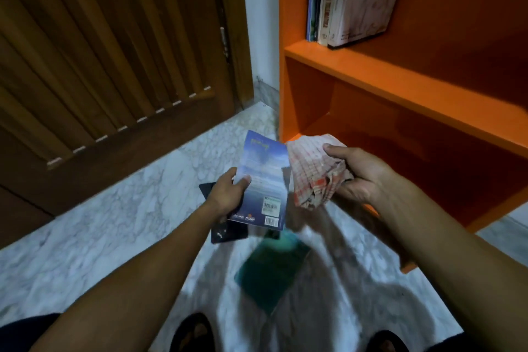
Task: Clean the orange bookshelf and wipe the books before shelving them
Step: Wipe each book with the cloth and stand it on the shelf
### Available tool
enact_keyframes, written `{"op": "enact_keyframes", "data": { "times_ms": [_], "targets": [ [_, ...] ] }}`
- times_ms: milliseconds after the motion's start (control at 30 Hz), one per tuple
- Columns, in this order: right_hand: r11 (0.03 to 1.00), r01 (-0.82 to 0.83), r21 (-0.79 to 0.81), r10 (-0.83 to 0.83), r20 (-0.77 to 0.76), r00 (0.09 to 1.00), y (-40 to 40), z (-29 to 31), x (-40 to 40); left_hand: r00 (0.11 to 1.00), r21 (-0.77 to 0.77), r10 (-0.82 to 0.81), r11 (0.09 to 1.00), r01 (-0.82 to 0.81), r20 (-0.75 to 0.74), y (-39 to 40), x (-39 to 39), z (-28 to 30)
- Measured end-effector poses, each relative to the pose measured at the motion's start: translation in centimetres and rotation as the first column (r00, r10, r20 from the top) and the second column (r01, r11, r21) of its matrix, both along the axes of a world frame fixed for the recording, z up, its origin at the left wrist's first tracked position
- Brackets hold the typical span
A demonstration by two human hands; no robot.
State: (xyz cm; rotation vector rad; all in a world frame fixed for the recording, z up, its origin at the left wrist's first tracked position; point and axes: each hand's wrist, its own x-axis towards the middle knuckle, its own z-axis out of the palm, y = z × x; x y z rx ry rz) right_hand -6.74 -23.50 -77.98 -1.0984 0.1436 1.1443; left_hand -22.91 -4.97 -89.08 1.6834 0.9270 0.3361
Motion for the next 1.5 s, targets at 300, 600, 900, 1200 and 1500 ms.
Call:
{"op": "enact_keyframes", "data": {
  "times_ms": [300, 600, 900, 1200, 1500],
  "targets": [
    [0.975, 0.216, 0.045, -0.22, 0.142, 0.965, -0.2, 4.4, -1.2, 0.989, 0.007, -0.032, 0.999, 0.031, 0.144, 0.1, -4.5, 12.7],
    [0.97, 0.153, -0.191, 0.192, 0.981, 0.011, 3.4, 4.3, -2.5, 0.95, -0.054, -0.118, 0.989, 0.139, 0.29, -5.2, -3.8, 16.3],
    [0.967, -0.175, -0.185, 0.145, 0.965, -0.218, 1.0, 2.4, -9.1, 0.881, -0.201, 0.178, 0.975, -0.098, 0.438, -3.8, -2.4, 16.1],
    [0.958, -0.268, -0.102, 0.161, 0.964, 0.211, -0.1, 4.2, -9.6, 0.888, -0.141, 0.275, 0.961, -0.239, 0.37, -2.0, -4.1, 16.8],
    [0.924, 0.321, 0.21, -0.378, 0.353, 0.856, 0.2, 8.6, -4.8, 0.929, -0.019, 0.048, 0.999, -0.045, 0.366, -4.8, -5.5, 16.5]
  ]
}}
